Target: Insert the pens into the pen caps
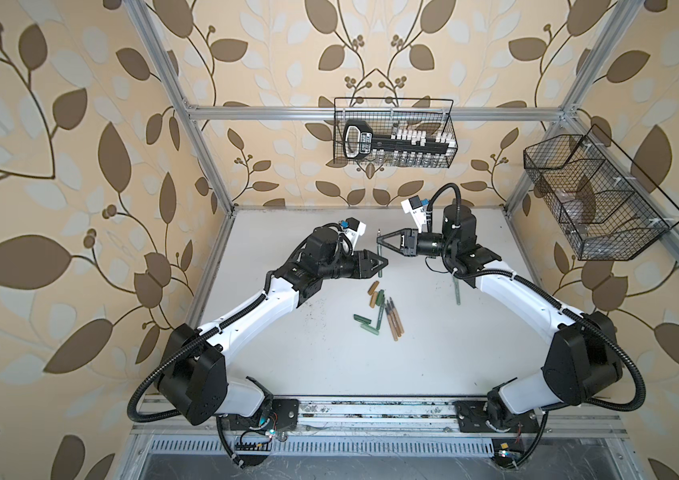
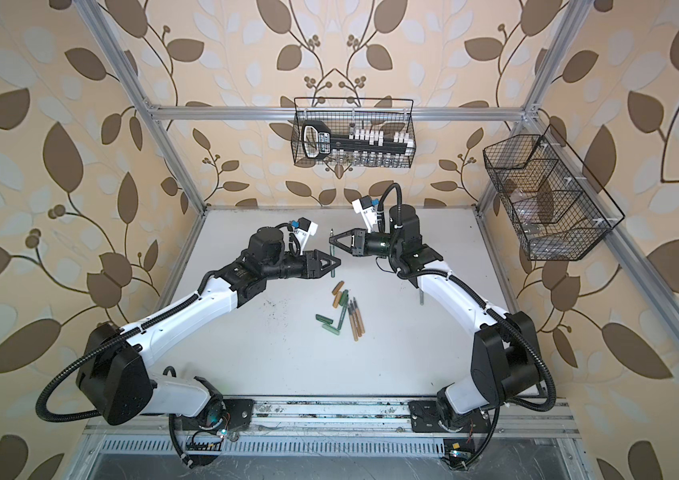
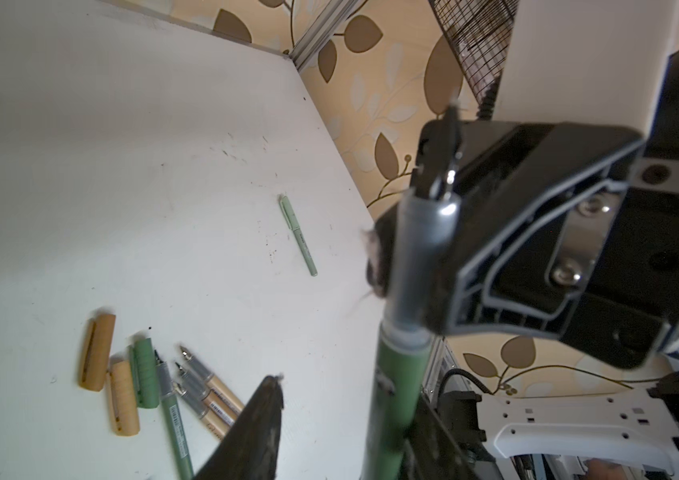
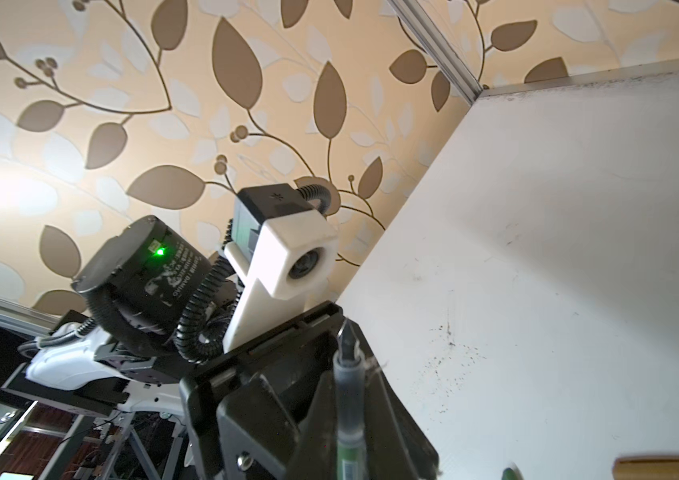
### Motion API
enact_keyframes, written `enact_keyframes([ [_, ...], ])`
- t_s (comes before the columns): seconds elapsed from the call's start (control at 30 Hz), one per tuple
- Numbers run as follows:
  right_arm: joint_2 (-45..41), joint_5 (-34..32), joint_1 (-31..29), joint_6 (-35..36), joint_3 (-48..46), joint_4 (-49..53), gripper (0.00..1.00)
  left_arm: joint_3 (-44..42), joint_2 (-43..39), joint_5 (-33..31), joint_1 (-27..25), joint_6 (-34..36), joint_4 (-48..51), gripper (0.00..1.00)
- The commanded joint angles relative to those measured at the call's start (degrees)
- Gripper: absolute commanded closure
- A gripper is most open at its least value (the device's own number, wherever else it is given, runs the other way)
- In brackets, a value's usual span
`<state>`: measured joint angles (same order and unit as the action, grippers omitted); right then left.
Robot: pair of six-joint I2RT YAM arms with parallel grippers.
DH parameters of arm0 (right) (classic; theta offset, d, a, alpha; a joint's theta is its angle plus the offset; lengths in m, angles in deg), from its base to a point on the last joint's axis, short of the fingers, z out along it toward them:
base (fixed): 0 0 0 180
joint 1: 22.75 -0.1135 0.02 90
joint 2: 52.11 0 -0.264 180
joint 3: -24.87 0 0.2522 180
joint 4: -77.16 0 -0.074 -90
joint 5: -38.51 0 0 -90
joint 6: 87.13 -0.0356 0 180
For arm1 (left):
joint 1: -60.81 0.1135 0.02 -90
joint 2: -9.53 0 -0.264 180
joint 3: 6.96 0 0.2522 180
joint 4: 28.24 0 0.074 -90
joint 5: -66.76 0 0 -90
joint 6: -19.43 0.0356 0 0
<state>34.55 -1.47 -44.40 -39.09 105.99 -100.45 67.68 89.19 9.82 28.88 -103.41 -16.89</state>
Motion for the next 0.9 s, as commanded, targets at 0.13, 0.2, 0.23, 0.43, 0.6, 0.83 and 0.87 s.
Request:
enact_keyframes([
  [0.13,1.03,0.61,-2.16,-5.92,0.58,-6.95,0.91,3.69,-1.02,5.71,1.2,0.36,-3.36,0.81],
  [0.2,1.14,-0.77,-2.97,-5.97,0.28,-6.73,0.91,3.6,-1.55,6.31,2.06,0.06,-2.78,0.87],
  [0.23,1.26,-1.25,-3.44,-5.95,0.18,-6.64,0.91,3.12,-1.89,5.89,2.44,0.13,-2.46,0.9],
  [0.43,1.12,-3.26,-4.86,-5.12,0.23,-4.57,0.9,0.51,-3.02,10.66,5.8,-3.24,-4.33,0.99],
  [0.6,0.04,-2.09,-3.75,-2.97,0.26,-1.08,0.8,-0.61,-4.09,10.0,5.82,-2.14,-1.87,1.0],
  [0.83,-5.41,-2.91,1.6,1.93,-1.1,11.14,0.44,-4.54,-7.02,4.98,5.11,-1.26,3.94,1.0],
  [0.87,-6.11,-3.82,1.98,2.69,-1.42,12.93,0.4,-4.96,-7.31,4.55,4.87,-1.3,4.47,1.0],
])
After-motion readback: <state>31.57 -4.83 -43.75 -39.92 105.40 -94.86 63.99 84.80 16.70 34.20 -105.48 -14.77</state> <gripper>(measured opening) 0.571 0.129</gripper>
